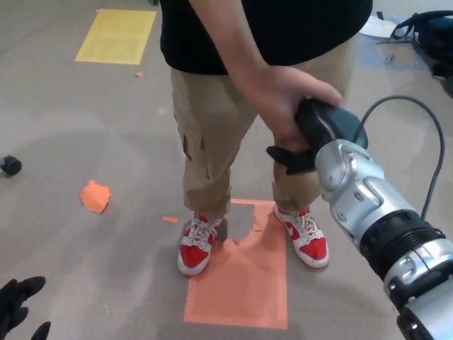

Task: The robot extends its right arm to grab a person's hand and shakes it

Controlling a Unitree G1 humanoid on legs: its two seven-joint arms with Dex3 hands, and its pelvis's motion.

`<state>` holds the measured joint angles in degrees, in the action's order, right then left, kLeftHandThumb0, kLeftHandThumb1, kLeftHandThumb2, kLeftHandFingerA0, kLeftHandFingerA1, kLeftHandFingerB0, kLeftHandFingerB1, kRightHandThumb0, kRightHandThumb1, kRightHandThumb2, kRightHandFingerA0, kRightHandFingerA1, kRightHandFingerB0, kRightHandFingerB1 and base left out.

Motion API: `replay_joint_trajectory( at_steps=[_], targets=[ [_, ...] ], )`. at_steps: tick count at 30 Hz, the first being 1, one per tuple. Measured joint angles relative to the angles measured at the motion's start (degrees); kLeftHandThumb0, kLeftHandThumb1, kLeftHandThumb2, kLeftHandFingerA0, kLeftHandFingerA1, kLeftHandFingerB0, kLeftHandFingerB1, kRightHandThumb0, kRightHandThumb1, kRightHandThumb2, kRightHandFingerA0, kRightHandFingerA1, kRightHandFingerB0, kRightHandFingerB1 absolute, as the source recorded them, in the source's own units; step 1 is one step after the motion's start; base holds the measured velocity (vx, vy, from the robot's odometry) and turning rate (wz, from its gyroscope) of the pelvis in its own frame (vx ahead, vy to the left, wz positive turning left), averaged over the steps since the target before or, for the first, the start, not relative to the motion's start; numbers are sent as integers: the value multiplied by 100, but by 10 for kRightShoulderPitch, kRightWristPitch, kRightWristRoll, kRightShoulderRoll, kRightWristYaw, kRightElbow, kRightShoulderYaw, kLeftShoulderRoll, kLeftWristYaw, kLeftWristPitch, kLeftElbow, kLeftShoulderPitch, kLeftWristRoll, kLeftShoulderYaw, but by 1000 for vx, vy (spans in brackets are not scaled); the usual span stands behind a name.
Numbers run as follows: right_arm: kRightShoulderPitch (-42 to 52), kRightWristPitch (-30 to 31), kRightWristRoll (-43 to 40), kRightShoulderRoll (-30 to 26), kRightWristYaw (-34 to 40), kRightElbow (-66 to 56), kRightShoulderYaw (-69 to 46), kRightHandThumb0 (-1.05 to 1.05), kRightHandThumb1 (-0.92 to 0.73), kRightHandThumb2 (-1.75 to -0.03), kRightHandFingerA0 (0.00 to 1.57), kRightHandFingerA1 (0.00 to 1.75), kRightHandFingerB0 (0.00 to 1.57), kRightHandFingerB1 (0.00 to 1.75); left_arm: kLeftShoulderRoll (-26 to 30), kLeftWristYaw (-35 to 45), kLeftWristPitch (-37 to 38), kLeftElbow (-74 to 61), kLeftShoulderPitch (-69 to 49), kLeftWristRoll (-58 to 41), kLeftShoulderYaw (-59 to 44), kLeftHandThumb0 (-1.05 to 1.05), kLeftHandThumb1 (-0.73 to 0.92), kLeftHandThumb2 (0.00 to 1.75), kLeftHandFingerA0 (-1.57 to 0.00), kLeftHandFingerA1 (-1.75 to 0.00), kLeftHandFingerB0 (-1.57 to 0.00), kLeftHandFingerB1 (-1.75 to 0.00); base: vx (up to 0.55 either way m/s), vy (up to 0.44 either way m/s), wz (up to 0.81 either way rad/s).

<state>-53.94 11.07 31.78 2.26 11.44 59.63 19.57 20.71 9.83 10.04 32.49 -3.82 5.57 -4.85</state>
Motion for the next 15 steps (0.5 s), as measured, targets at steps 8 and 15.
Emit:
replay_joint_trajectory(
  at_steps=[8,15],
  targets=[
    [51,-10,-5,-10,-8,-52,8,-62,-66,-59,50,45,39,41,0,-1,7,12,-1,1,0,-34,60,113,0,-47,0,-46,0,0,0],
    [86,3,-7,-56,-64,-118,22,-81,-57,-92,7,33,7,30,1,-2,9,12,-7,2,2,-33,61,114,0,-47,0,-46,0,0,0]
  ],
)
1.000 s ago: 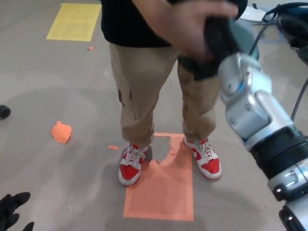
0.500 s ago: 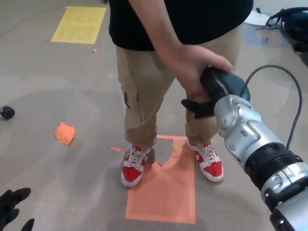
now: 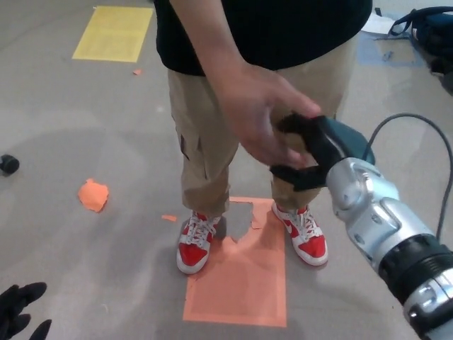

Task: The robot extends its right arm to grab a person's hand and shakes it

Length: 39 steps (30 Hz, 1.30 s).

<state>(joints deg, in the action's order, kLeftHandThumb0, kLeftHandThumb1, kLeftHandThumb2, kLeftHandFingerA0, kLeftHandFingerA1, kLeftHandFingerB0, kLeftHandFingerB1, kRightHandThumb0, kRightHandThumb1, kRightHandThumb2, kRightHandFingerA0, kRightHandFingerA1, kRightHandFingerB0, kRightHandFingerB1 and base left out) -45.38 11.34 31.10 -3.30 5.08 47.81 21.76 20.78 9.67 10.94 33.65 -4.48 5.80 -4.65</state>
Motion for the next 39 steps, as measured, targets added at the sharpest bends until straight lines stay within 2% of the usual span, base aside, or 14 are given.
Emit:
replay_joint_trajectory(
  at_steps=[19,20,21,23,25,26,28,29,31,32,33,35,36,39],
  targets=[
    [124,-34,-44,-107,-145,115,-21,-86,-67,-101,0,23,0,17,10,0,1,15,1,9,20,-34,60,113,0,-47,-1,-47,0,0,0],
    [125,-37,-47,-109,-155,128,-24,-86,-67,-104,0,20,0,20,11,-1,1,17,4,9,21,-67,92,71,-21,-34,-17,-32,0,0,0],
    [126,-39,-48,-111,-160,133,-24,-86,-67,-104,0,20,0,20,11,-1,2,19,6,10,22,-67,92,71,-21,-34,-17,-32,0,0,0],
    [130,-42,-49,-113,-169,147,-24,-77,-64,-102,3,40,3,35,12,-2,2,23,9,11,25,-34,61,114,0,-47,0,-47,0,0,0],
    [136,-45,-54,-114,-177,161,-32,-77,-64,-102,3,40,3,35,13,-2,4,31,16,12,29,-34,61,114,0,-47,0,-47,0,0,0],
    [138,-46,-57,-114,-179,165,-37,-79,-86,-65,12,32,12,28,14,-3,4,35,19,12,30,-34,60,113,0,-47,0,-47,0,0,0],
    [145,-52,-67,-115,-185,174,-49,-37,-53,-110,0,49,0,47,14,-3,4,47,28,14,33,-34,61,114,0,-47,0,-47,0,0,0],
    [149,-55,-69,-117,-187,177,-52,-86,-80,-107,0,37,6,40,14,-3,4,54,32,14,34,-34,61,114,0,-47,0,-46,0,0,0],
    [160,-70,-76,-121,-196,184,-62,-80,-76,-109,0,27,15,32,14,-3,4,67,38,15,35,-33,61,114,0,-46,-1,-46,0,0,0],
    [166,-78,-82,-124,-203,188,-69,-84,-78,-109,0,21,10,27,14,-3,5,74,39,15,35,-65,92,70,-21,-33,-18,-31,0,0,0],
    [173,-86,-91,-128,-214,193,-83,-82,-77,-109,0,20,11,24,14,-3,6,80,40,15,35,-33,61,114,0,-46,0,-46,0,0,0],
    [179,-93,-103,-129,-228,198,-102,-75,-91,-68,0,19,2,23,14,-3,7,87,41,15,35,-34,61,113,0,-47,0,-46,0,0,0],
    [182,-96,-112,-130,-237,201,-116,-78,-75,-110,0,21,2,23,14,-3,8,92,43,16,35,-34,61,114,0,-47,0,-46,0,0,0],
    [189,-100,-142,-129,-266,211,-162,-78,-74,-110,0,25,0,23,14,-4,7,97,46,18,38,-33,62,115,0,-47,-1,-47,0,0,0]
  ],
)
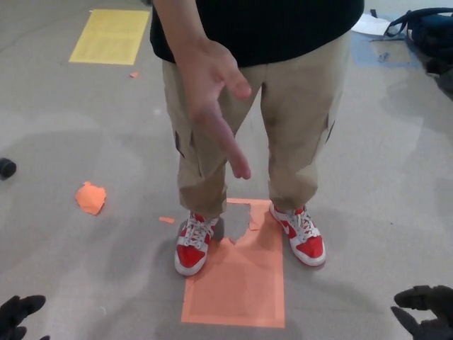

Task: The robot extends its right arm to grab a person's hand and shakes it

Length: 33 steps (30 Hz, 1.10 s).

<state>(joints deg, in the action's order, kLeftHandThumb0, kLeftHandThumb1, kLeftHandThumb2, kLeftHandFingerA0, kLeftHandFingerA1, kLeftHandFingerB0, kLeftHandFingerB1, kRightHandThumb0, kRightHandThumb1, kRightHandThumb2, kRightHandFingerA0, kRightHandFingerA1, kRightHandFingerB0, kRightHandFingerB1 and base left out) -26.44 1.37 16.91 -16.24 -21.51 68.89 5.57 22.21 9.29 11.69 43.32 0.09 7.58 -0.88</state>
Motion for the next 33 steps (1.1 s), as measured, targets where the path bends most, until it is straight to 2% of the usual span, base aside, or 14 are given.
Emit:
replay_joint_trajectory(
  at_steps=[3,4,8,9,11,13,16,18,22,25,27,28,29,33],
  targets=[
    [11,-3,-17,0,-16,6,-22,-77,-75,-109,0,22,0,19,0,-1,1,7,-1,2,2,-33,62,114,0,-47,0,-46,0,0,0],
    [13,-4,-20,1,-19,7,-25,-74,-90,-67,0,21,1,21,0,-1,1,9,-2,2,3,-34,60,113,0,-47,0,-47,0,0,0],
    [36,-18,-28,1,-31,9,-26,-72,-92,-69,0,17,2,22,0,-1,5,17,-18,3,4,-34,62,114,0,-47,0,-46,0,0,0],
    [41,-21,-29,1,-33,10,-25,-80,-73,-99,2,17,1,20,0,-1,5,18,-22,3,4,-64,92,69,-20,-33,-18,-32,0,0,0],
    [49,-26,-30,1,-36,11,-24,-76,-90,-67,0,20,3,24,0,-2,5,18,-29,3,4,-34,60,113,0,-47,0,-47,0,0,0],
    [49,-29,-30,1,-36,11,-21,-79,-73,-109,0,22,6,25,0,-2,5,12,-30,3,4,-35,59,113,0,-47,0,-47,0,0,0],
    [43,-31,-30,1,-35,11,-14,-80,-74,-108,0,22,9,25,0,-3,4,8,-25,3,3,-74,74,101,-10,-43,0,-37,0,0,0],
    [37,-32,-29,1,-34,11,-10,-79,-74,-109,0,23,11,26,0,-3,5,14,-16,3,1,-34,62,114,0,-47,0,-48,0,0,0],
    [36,-34,-28,-1,-32,10,-2,-77,-90,-67,1,21,5,24,0,-3,8,26,-7,2,1,-70,74,103,-10,-44,0,-38,0,0,0],
    [35,-34,-29,-1,-31,11,-1,-77,-90,-67,0,20,2,23,0,-3,12,28,-6,2,1,-71,76,104,-11,-45,0,-39,0,0,0],
    [34,-34,-29,0,-27,12,1,-78,-73,-109,0,21,4,23,1,-3,12,28,-6,2,0,-34,62,114,0,-47,0,-48,0,0,0],
    [33,-34,-29,-1,-27,13,2,-75,-89,-68,0,20,3,23,2,-3,12,27,-6,3,0,-79,78,101,-10,-43,0,-37,0,0,0],
    [32,-34,-29,-1,-26,14,3,-79,-74,-109,0,21,8,24,2,-3,12,27,-5,3,0,-34,62,114,0,-48,0,-48,0,0,0],
    [27,-36,-29,-1,-25,15,5,-84,-78,-110,0,19,10,25,2,-3,11,26,1,3,0,-33,63,114,0,-47,0,-47,0,0,0]
  ],
)
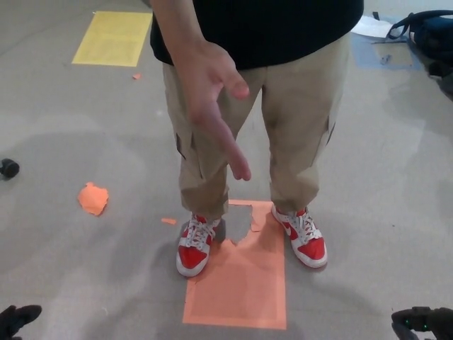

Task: The robot extends its right arm to grab a person's hand and shakes it

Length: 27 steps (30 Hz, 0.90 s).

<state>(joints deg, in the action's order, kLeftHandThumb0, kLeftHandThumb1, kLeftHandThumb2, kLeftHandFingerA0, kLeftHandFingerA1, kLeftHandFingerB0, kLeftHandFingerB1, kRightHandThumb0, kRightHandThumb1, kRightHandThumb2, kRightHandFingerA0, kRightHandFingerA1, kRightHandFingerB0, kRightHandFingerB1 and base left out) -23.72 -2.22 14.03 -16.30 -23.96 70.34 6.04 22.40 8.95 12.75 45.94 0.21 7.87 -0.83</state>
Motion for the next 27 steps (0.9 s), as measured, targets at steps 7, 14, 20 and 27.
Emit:
replay_joint_trajectory(
  at_steps=[7,14,20,27],
  targets=[
    [-7,-2,1,0,3,1,9,-76,-92,-69,0,22,4,25,0,-2,1,4,7,0,0,-33,63,114,0,-48,0,-48,0,0,0],
    [-9,-6,3,-2,6,2,18,-82,-76,-108,0,23,12,28,0,2,1,5,11,-2,-2,-34,62,114,0,-48,0,-48,0,0,0],
    [-14,-7,4,-2,10,3,23,-83,-76,-108,0,25,13,32,0,4,1,7,20,-2,-4,-32,65,115,0,-48,0,-48,0,0,0],
    [-16,-10,5,-2,13,6,25,-83,-75,-106,7,25,7,32,4,7,9,17,24,-2,-5,-32,64,115,0,-48,0,-47,0,0,0]
  ],
)
